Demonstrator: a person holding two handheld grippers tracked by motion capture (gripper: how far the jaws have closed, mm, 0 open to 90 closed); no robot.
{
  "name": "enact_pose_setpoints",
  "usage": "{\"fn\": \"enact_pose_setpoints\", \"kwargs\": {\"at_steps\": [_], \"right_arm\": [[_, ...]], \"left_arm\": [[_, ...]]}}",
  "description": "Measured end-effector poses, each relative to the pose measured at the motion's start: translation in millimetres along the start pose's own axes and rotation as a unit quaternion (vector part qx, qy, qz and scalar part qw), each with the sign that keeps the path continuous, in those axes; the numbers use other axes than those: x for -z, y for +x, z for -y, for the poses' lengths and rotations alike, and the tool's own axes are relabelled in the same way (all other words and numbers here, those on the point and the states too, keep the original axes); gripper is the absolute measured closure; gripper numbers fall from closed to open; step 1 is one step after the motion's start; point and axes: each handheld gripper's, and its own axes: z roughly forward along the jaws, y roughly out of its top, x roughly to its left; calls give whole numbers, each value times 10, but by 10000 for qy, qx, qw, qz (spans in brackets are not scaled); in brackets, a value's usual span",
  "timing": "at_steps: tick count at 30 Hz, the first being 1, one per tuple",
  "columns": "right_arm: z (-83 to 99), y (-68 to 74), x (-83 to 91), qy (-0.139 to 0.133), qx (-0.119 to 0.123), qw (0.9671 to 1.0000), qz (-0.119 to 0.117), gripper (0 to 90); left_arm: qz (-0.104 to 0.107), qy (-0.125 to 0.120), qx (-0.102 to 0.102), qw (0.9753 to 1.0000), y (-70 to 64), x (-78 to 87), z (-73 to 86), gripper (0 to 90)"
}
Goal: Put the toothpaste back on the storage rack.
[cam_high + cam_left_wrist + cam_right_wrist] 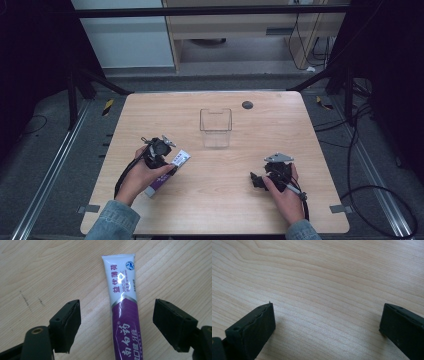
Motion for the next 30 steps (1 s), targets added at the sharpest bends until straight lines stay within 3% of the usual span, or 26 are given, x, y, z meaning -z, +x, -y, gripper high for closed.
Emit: {"fn": "enact_pose_setpoints", "kwargs": {"at_steps": [8,17,24,30], "right_arm": [[1,-1,-1,0,17,10000,9,4],[1,-1,-1,1,16,10000,6,4],[1,-1,0,2,12,10000,3,4],[1,-1,-1,2,17,10000,7,4]], "left_arm": [[91,174,-90,9998,-2,-60,-66,320],[192,410,-128,9989,-31,-169,-90,357],[249,510,-89,9983,-27,-229,-98,426],[201,582,-117,9980,-50,-279,-93,452]]}}
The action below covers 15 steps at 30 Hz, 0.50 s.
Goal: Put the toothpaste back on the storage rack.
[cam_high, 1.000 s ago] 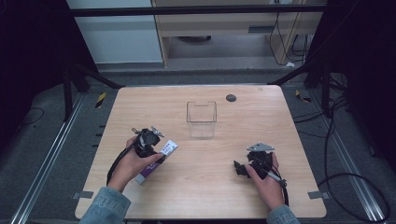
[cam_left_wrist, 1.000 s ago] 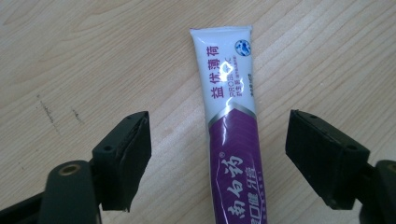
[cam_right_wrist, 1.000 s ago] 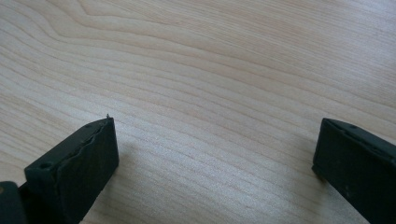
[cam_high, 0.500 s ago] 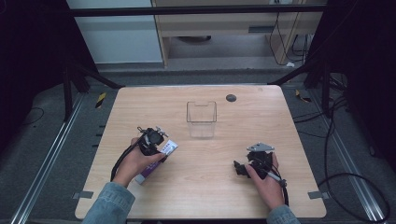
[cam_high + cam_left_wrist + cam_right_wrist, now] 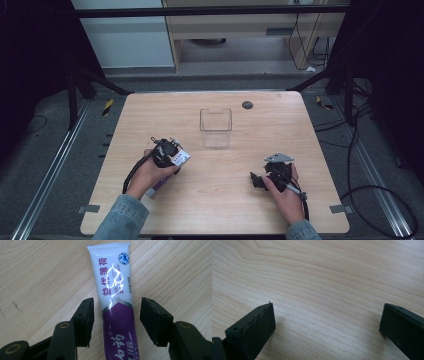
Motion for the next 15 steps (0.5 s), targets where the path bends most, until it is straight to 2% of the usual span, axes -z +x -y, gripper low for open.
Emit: {"fn": "enact_pose_setpoints", "kwargs": {"at_steps": [6,15], "right_arm": [[0,0,0,1,-2,10000,0,4],[-1,1,2,6,-18,10000,-12,4]], "left_arm": [[54,33,76,10000,19,-30,12,493],[76,41,78,9999,21,-48,12,532]]}}
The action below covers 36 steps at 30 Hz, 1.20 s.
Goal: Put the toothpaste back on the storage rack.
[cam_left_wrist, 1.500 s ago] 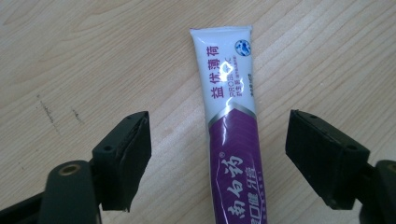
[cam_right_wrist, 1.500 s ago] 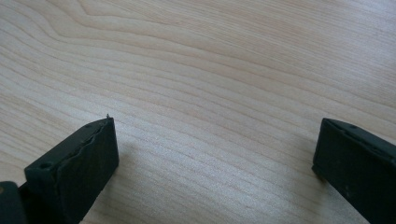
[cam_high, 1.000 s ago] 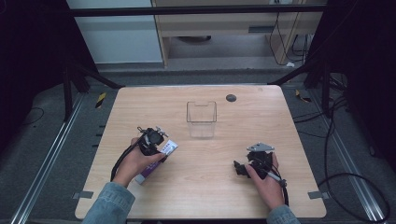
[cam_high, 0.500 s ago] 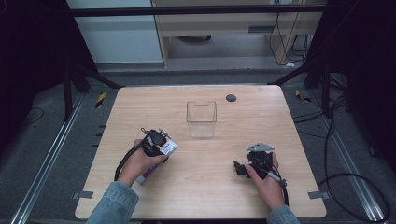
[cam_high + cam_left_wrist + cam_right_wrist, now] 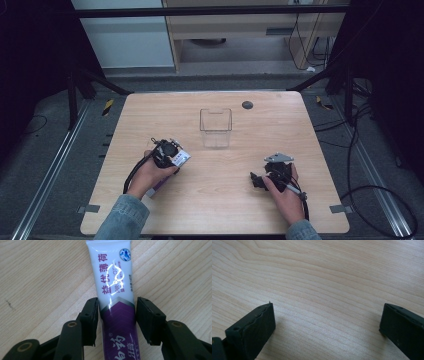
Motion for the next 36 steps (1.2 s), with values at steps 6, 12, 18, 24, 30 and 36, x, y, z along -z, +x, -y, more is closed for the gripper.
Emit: {"fn": "enact_pose_setpoints", "kwargs": {"at_steps": [6,12,18,24,30,36], "right_arm": [[0,0,0,-1,2,10000,3,4],[1,-1,-2,-7,19,10000,12,4],[1,-1,-2,-7,19,10000,13,4],[3,-2,-1,-6,36,10000,10,4],[3,-2,0,-3,36,10000,8,4],[3,-1,-1,-11,29,10000,3,4]], "left_arm": [[60,17,54,10000,12,-21,8,536],[93,35,112,9999,22,-29,10,550],[31,31,88,10000,10,-23,11,591],[-41,-22,14,10000,-18,-7,17,655],[-6,-16,-57,10000,-20,6,5,701],[19,-133,-33,9999,-8,42,20,767]]}}
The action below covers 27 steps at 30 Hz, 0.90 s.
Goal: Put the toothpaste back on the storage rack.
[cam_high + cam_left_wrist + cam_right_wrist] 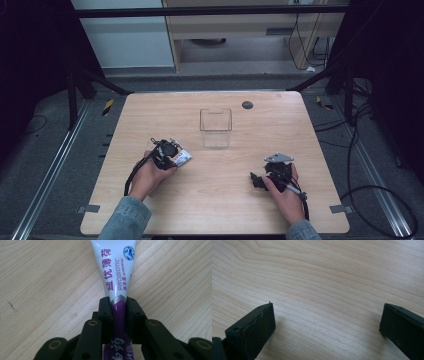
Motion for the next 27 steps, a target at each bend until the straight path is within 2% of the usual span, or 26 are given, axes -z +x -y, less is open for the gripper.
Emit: {"fn": "enact_pose_setpoints", "kwargs": {"at_steps": [3,6,10,12,14,15,18,20,21,22,23,27], "right_arm": [[0,-1,0,1,9,10000,4,4],[0,0,0,5,5,10000,6,4],[0,-1,1,6,7,10000,3,4],[0,-1,0,4,7,10000,4,4],[0,0,0,1,0,10000,1,4],[0,-1,0,3,8,10000,5,4],[0,-1,0,2,8,10000,4,4],[0,-1,0,5,5,10000,7,4],[0,-1,0,4,7,10000,7,4],[0,-1,0,4,7,10000,7,4],[0,0,1,4,-2,10000,3,4],[-1,2,2,14,-22,10000,-3,4]], "left_arm": [[-2,-93,42,9999,8,20,20,783],[-36,-561,199,9982,44,224,40,787],[-234,-921,118,9954,34,516,-17,788],[-298,-1077,103,9937,41,603,-46,788],[-285,-1122,103,9932,48,640,-63,788],[-313,-1230,123,9918,56,693,-94,788],[-325,-1337,134,9904,54,735,-129,788],[-311,-1342,140,9904,55,742,-138,788],[-319,-1430,150,9891,52,763,-162,788],[-319,-1430,150,9891,52,763,-162,789],[-312,-1499,176,9880,49,777,-175,789],[-294,-1553,127,9874,10,802,-221,790]]}}
